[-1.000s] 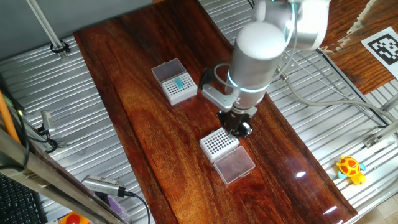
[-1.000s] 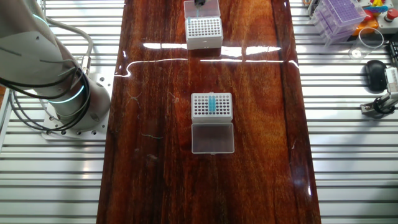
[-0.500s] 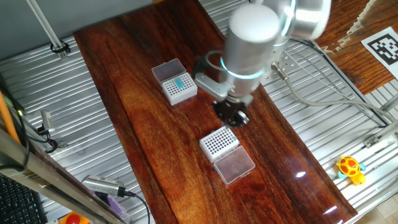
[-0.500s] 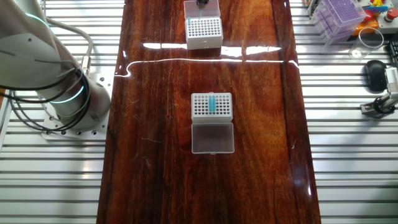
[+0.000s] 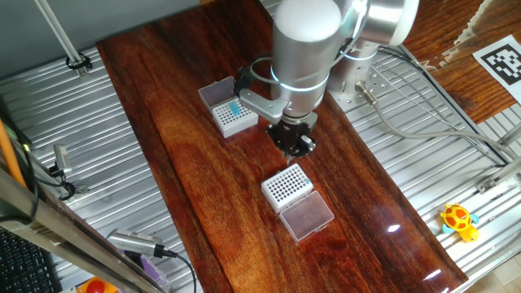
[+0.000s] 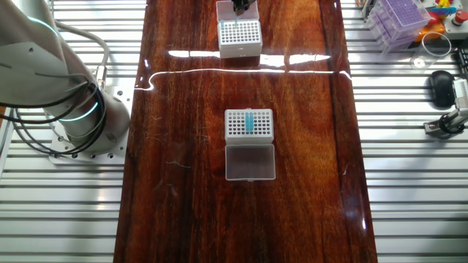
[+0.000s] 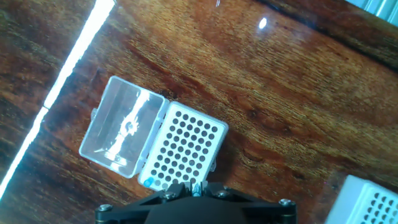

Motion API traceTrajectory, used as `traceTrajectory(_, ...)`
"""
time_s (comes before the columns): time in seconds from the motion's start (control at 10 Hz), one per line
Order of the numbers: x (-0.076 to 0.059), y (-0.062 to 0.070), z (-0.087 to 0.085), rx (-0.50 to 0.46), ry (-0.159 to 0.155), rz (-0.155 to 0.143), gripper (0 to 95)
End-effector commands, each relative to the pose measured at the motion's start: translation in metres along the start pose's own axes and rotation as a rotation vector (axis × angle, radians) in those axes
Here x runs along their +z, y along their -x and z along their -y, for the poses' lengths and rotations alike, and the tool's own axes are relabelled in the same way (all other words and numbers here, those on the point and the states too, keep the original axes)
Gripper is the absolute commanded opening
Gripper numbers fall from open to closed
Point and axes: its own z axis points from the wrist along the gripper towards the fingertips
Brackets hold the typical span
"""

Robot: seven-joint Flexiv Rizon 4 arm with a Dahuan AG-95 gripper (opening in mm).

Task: Transfer all medium pipette tips from one holder to another

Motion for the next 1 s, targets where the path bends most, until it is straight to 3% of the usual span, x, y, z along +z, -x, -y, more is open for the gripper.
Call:
traceTrajectory(0.1, 0.004, -0.005, -0.009, 0.064, -0.020, 0.016, 0.0)
traceTrajectory(0.4, 0.007, -0.025, 0.068, -0.063, -0.014, 0.019, 0.0)
traceTrajectory(0.6, -0.003, -0.037, 0.120, -0.155, -0.006, 0.012, 0.0)
traceTrajectory(0.8, -0.004, -0.039, 0.124, -0.164, 0.005, 0.004, 0.0)
traceTrajectory(1.0, -0.004, -0.039, 0.124, -0.099, -0.002, 0.021, 0.0)
